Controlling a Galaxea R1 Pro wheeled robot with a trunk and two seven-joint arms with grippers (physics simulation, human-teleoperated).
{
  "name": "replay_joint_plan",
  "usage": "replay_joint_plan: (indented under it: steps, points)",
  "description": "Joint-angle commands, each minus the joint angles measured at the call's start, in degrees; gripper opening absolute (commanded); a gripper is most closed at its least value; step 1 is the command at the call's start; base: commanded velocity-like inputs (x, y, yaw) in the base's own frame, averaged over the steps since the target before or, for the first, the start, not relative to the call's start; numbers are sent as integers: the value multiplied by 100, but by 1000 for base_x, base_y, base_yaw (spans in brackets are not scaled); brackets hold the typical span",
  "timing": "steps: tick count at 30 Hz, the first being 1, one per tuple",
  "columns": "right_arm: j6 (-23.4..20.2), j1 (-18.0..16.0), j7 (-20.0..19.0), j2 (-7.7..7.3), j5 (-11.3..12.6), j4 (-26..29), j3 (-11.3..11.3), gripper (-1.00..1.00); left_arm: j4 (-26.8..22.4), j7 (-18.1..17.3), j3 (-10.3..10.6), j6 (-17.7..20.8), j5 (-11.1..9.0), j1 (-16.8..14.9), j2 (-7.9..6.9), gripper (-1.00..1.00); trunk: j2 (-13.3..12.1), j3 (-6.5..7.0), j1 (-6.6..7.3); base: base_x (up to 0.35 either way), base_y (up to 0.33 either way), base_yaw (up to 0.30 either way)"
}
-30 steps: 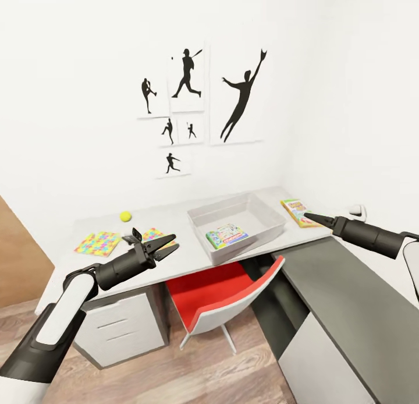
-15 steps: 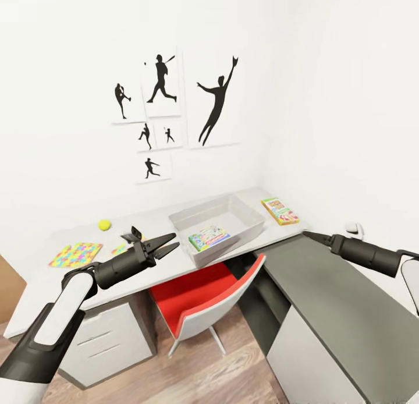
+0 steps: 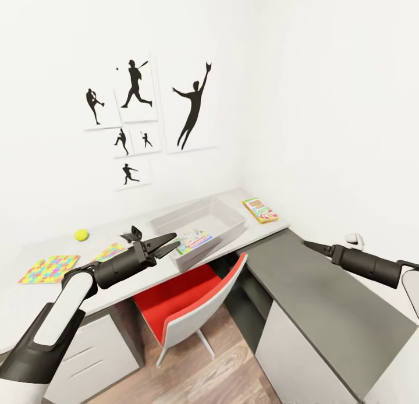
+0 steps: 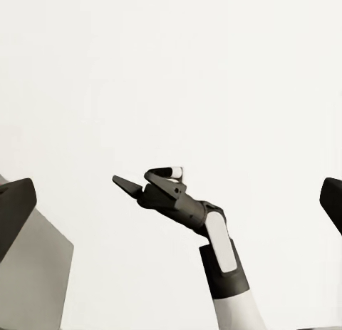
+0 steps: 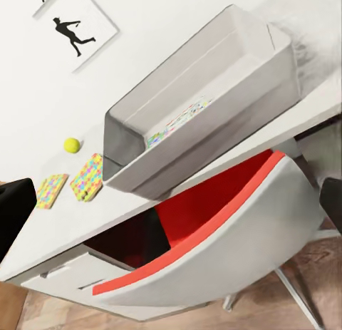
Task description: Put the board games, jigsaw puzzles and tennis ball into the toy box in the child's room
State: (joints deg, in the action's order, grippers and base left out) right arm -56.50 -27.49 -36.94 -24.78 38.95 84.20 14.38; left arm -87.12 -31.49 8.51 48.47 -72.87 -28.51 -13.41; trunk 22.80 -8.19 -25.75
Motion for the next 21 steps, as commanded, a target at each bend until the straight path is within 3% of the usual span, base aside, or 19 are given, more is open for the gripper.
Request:
replay_joint_plan:
  steps: [1, 15, 21]
  points:
    - [-30, -8, -30, 1, -20, 0, 6, 100, 0, -2, 3, 23, -20, -5, -4, 100, 12, -5, -4, 0, 0, -221]
    - [-28, 167, -49, -1, -13, 5, 23, 100, -45, 6, 17, 23, -25, -5, -2, 100, 12, 87, -4, 0, 0, -223]
    - [-28, 336, -60, -4, -9, 8, 211, 100, -49, 14, 33, 23, -25, -5, 4, 100, 12, 126, -4, 0, 0, -224]
